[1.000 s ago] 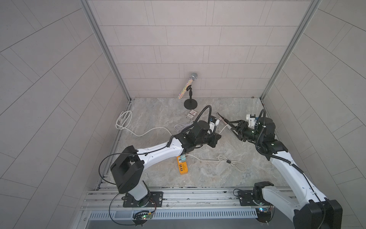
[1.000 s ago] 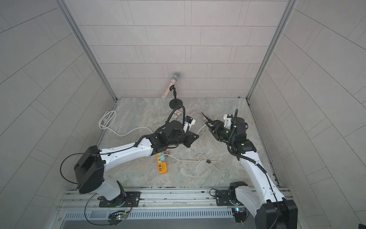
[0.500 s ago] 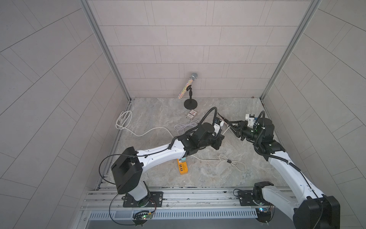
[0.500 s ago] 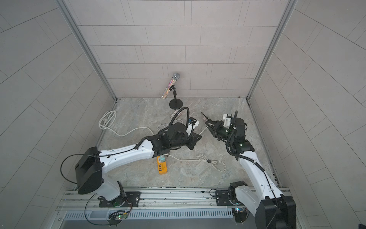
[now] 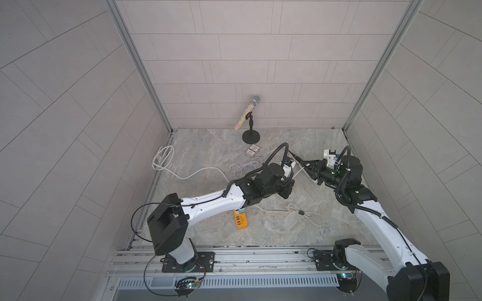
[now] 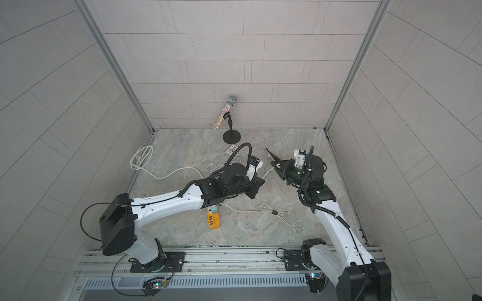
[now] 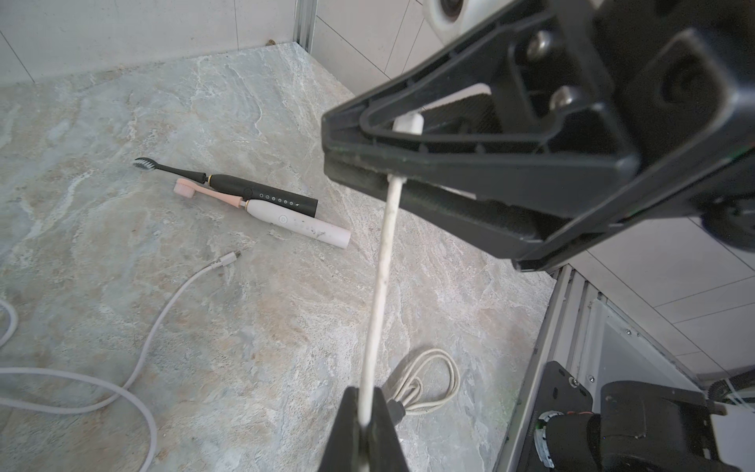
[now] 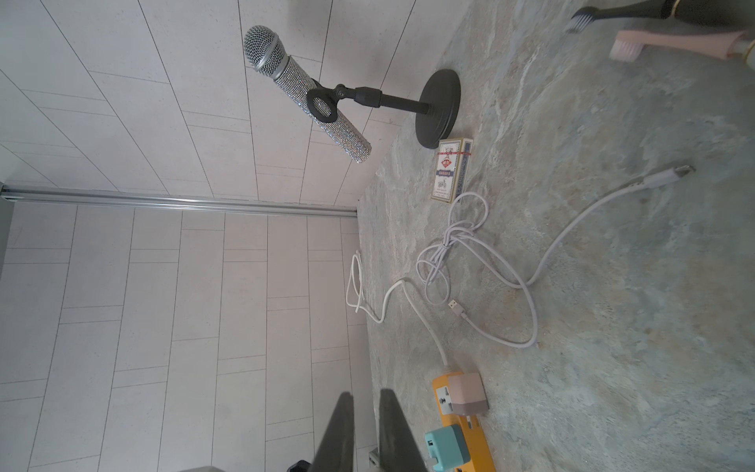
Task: Charge the electric toothbrush
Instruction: Pick up the charging cable from the center of the board.
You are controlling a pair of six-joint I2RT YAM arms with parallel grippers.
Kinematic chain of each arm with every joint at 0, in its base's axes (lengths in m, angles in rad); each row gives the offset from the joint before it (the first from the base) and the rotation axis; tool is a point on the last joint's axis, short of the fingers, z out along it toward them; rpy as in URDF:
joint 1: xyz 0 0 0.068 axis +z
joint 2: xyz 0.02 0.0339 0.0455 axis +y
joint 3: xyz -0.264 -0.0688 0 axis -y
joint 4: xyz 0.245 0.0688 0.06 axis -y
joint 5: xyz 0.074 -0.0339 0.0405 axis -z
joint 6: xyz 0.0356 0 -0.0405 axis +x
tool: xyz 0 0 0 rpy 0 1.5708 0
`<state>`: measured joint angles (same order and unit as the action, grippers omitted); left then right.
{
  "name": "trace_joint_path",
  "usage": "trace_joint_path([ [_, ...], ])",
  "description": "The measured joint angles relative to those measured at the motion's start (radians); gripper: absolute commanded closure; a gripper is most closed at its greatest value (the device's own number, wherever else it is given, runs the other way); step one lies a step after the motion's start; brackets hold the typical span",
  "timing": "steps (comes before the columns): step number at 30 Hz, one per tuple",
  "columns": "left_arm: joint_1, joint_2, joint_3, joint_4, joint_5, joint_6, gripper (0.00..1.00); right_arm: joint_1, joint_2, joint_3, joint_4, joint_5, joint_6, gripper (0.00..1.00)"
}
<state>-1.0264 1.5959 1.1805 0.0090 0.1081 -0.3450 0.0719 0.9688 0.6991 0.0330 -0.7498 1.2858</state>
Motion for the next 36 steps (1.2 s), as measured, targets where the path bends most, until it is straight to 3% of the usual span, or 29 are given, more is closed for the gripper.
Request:
trace_joint_path([
  [2,-0.002,0.000,-0.001,-0.002,0.005,0.007,0.65,0.000,0.000,0.000,0.000,-0.010,-0.011,0.91],
  [7,-0.002,-0.014,-0.016,0.010,0.056,0.000,0.48,0.000,0.000,0.000,-0.002,-0.045,-0.047,0.92],
  [16,0.063,-0.020,-0.016,0.085,0.243,-0.027,0.50,0.000,0.000,0.002,-0.015,-0.150,-0.122,0.92],
  [25,0.146,0.050,0.005,0.271,0.507,-0.164,0.71,0.000,0.001,0.002,0.002,-0.233,-0.172,0.91],
  [28,0.143,0.086,0.013,0.283,0.548,-0.186,0.71,0.000,0.001,0.002,0.015,-0.243,-0.178,0.91],
  [31,0.142,0.099,0.013,0.283,0.573,-0.199,0.80,0.000,0.001,0.002,0.016,-0.253,-0.188,0.91],
  [36,0.143,0.099,0.024,0.296,0.592,-0.209,0.80,0.000,0.002,0.002,0.015,-0.270,-0.212,0.90],
])
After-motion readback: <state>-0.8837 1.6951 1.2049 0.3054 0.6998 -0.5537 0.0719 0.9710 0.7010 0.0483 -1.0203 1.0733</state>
